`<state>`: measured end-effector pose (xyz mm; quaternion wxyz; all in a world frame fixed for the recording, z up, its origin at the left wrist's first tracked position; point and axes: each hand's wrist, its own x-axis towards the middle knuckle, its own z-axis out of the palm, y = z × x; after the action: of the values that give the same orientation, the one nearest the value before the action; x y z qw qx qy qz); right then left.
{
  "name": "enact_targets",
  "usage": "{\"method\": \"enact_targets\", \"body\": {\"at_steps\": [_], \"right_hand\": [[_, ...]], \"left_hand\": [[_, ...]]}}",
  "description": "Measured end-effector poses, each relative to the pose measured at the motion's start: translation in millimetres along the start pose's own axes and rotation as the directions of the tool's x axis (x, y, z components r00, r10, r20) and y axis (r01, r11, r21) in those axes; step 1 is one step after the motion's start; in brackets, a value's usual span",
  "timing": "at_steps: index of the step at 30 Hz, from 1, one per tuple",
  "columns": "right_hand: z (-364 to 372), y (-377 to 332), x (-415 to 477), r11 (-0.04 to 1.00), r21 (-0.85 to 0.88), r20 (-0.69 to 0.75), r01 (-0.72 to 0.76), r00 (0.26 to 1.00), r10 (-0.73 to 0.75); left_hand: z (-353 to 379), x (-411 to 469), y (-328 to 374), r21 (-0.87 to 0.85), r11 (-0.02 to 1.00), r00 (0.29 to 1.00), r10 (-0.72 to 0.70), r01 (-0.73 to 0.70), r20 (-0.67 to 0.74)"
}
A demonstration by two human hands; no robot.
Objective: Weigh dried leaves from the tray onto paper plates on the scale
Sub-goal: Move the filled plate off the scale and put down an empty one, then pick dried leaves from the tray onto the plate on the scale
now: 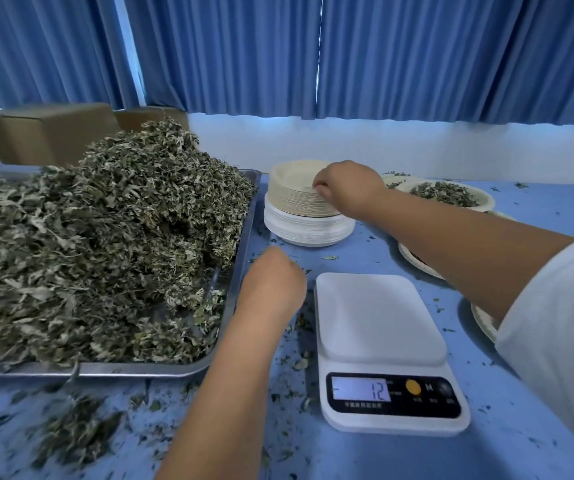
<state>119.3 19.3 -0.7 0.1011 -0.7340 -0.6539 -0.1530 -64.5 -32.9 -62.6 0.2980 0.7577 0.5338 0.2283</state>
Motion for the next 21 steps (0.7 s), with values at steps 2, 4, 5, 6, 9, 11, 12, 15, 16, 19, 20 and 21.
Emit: {"method": "enact_targets", "body": {"at_steps": [2, 4, 5, 6, 9, 11, 12, 15, 16, 19, 20, 21], "right_hand": [[0.7, -0.1, 1.4, 0.999, -0.052, -0.034, 0.003, 0.999, -0.005], [1.9, 0.6, 2.1, 0.999, -0.041, -0.050, 0.018, 0.999, -0.020], [2.2, 0.6, 1.6, 1.000, -0.021, -0.040, 0.023, 0.999, -0.024], [2.5, 0.5, 1.1, 1.000, -0.004, -0.024, 0.025, 0.999, -0.025], [3.7, 0.8, 0.7, 0.999, 0.015, 0.002, 0.029, 1.000, -0.029], [3.5, 1.6, -0.6, 0.998, 0.066, 0.002, 0.022, 1.000, -0.022], [3.1, 2.0, -1.4, 0.995, 0.097, 0.005, 0.014, 1.000, -0.014], [2.4, 1.7, -2.9, 0.992, 0.124, 0.012, -0.011, 1.000, 0.010], [2.6, 1.7, -2.8, 0.992, 0.128, 0.010, -0.017, 1.000, 0.016], [5.9, 3.6, -2.0, 0.989, 0.146, -0.001, -0.028, 1.000, 0.028], [7.8, 4.3, -1.5, 0.987, 0.159, -0.002, -0.031, 0.999, 0.032], [9.6, 4.7, -1.2, 0.983, 0.177, -0.001, -0.038, 0.999, 0.039]], "left_hand": [[-1.0, -1.1, 0.5, -0.013, 1.000, 1.000, -0.004, 0.004, 0.002], [-2.6, -2.3, 0.6, -0.011, 1.000, 1.000, 0.007, -0.007, 0.000], [-3.3, -3.4, 0.4, -0.011, 1.000, 1.000, 0.010, -0.010, 0.004], [-3.7, -4.5, 0.6, -0.008, 1.000, 1.000, 0.013, -0.013, 0.010], [-2.9, -6.1, 1.1, 0.020, 1.000, 1.000, 0.020, -0.020, 0.023], [-3.3, -6.2, 2.3, 0.044, 0.999, 0.999, 0.018, -0.020, 0.037], [-3.6, -6.3, 3.1, 0.050, 0.999, 0.999, 0.019, -0.021, 0.040], [-3.4, -7.4, 4.6, 0.058, 0.998, 0.998, 0.032, -0.035, 0.047], [-3.1, -7.9, 4.8, 0.061, 0.997, 0.998, 0.037, -0.040, 0.049], [-2.1, -8.4, 4.2, 0.073, 0.996, 0.998, 0.040, -0.043, 0.042], [-1.8, -8.0, 4.3, 0.078, 0.996, 0.999, 0.036, -0.039, 0.040], [-1.6, -7.6, 4.3, 0.082, 0.996, 0.999, 0.033, -0.036, 0.039]]}}
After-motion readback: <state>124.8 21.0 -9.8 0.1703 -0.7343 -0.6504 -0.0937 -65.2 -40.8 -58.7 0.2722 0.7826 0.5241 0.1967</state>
